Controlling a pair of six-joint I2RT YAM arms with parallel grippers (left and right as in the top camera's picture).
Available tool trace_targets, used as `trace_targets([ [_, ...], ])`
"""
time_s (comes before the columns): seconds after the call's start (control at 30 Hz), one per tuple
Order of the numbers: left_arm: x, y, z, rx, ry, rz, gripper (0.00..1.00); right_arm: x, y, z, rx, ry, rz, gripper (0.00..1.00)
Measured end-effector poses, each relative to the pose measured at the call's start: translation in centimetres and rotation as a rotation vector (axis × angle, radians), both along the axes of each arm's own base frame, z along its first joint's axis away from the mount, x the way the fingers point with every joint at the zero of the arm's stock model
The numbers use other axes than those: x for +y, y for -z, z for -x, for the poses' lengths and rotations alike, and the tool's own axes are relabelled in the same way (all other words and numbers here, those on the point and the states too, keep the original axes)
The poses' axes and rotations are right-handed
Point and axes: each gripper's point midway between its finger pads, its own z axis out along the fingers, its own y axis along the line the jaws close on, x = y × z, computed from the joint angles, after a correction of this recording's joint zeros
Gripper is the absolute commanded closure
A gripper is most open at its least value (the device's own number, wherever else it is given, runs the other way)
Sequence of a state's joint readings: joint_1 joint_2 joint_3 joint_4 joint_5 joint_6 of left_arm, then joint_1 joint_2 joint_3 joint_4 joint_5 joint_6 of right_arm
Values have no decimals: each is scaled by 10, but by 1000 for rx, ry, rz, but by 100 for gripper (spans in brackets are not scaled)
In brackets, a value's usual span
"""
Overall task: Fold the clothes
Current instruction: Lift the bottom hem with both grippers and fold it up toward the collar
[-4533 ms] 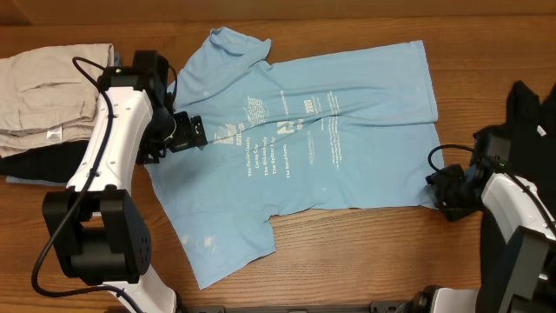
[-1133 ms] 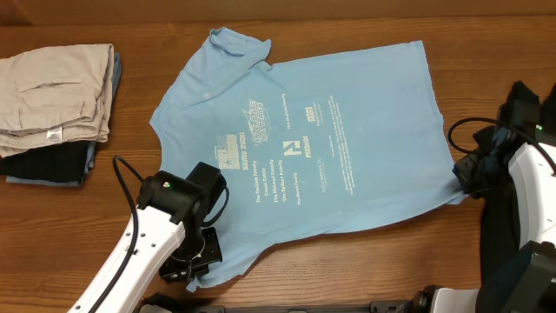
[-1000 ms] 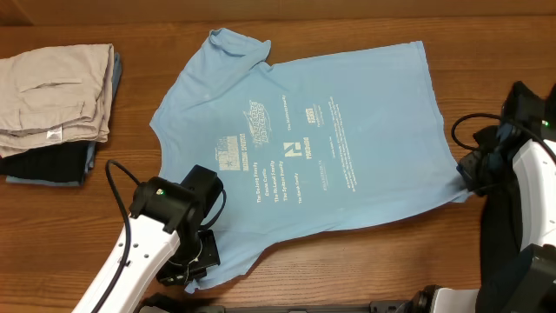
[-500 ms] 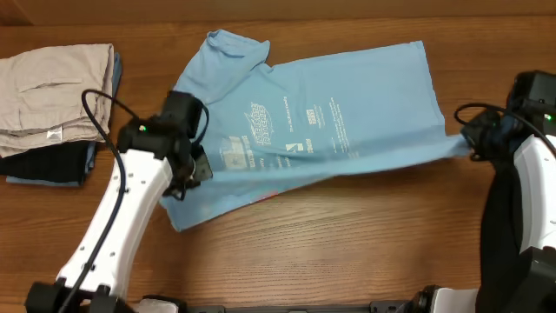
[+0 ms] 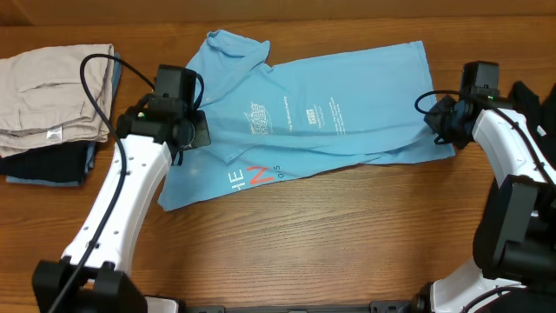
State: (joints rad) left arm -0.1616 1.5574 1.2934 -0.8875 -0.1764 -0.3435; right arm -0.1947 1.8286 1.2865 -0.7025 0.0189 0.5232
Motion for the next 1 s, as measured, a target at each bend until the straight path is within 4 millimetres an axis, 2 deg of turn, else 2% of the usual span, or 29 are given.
trace_targets([
  [0.2, 5, 52, -15, 105, 15, -71, 96, -5, -9, -23, -99, 0, 19, 96],
  [0.27, 5, 64, -18, 126, 15, -75, 96, -4, -6, -33, -126, -4, 24, 94],
  [0.37, 6, 71, -21, 132, 12, -86, 96, -1, -2, -49, -175, -18, 33, 89],
  [0.4, 8, 72, -22, 132, 7, -99, 95, 1, -2, -54, -191, -23, 35, 80],
  [0.43, 10, 73, -22, 134, 3, -111, 86, 2, -1, -58, -200, -27, 36, 65],
  [0.47, 11, 74, -22, 136, 1, -118, 65, 3, 2, -59, -199, -27, 35, 52],
  [0.5, 12, 74, -23, 134, 2, -124, 24, 3, 7, -60, -194, -28, 35, 23],
  [0.53, 13, 74, -24, 129, 4, -130, 10, 2, 13, -61, -186, -31, 42, 14],
  [0.57, 14, 73, -25, 127, 7, -138, 2, 2, 13, -64, -199, -47, 50, 7],
  [0.6, 16, 70, -24, 135, 3, -153, 0, 1, 11, -73, -229, -99, 81, 4],
  [0.67, 19, 50, -28, 143, -3, -169, 0, 1, 3, -78, -241, -172, 119, 2],
  [0.7, 20, 32, -35, 126, -8, -172, 5, 2, -3, -78, -235, -205, 131, 3],
  [0.73, 19, 11, -43, 95, -11, -163, 28, 4, -13, -73, -215, -228, 129, 11],
  [0.77, 14, -8, -47, 80, -1, -131, 68, 6, -26, -65, -195, -246, 124, 26],
  [0.8, 7, -16, -47, 78, 14, -91, 96, 9, -37, -48, -144, -258, 105, 40],
  [0.83, 1, -16, -43, 97, 26, -53, 96, 10, -45, -39, -123, -264, 99, 66],
  [0.87, -7, -10, -31, 155, 43, -2, 96, 11, -52, -24, -89, -264, 86, 93],
  [0.9, -14, 0, -18, 212, 48, 44, 96, 13, -54, -12, -53, -270, 76, 96],
  [1.0, -29, 36, 16, 355, 58, 142, 96, 17, -41, 10, 44, -276, 46, 96],
])
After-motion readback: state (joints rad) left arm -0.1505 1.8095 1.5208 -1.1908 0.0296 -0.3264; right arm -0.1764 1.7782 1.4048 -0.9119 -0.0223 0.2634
